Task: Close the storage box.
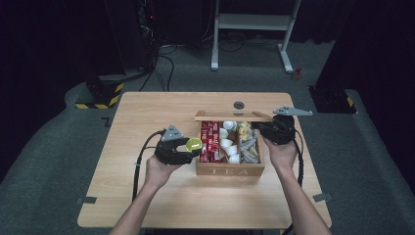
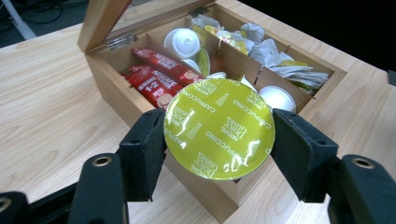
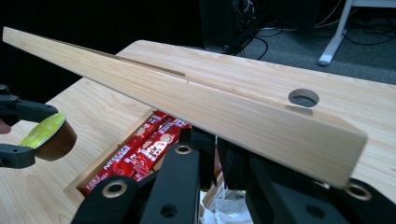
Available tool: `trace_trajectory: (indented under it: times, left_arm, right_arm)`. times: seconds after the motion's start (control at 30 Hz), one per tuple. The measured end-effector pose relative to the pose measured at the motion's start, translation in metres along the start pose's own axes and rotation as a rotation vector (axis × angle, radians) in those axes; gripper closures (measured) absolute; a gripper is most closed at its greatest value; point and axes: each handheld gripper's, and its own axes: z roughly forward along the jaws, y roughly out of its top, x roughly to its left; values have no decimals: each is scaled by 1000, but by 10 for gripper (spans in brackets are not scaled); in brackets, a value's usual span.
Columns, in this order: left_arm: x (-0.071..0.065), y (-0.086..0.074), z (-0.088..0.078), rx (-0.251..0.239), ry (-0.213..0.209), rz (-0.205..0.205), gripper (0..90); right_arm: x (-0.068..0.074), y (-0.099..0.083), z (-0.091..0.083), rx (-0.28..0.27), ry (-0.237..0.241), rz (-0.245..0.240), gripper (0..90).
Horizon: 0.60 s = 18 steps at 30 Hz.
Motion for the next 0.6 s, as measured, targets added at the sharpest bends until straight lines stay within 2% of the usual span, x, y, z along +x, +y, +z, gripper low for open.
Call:
trace_trajectory:
  times: [0.6]
  left_arm:
    - [15,-18,-25,-13,59,-33,377]
  right_arm:
    - [0,0,0,0,-1,-3,852]
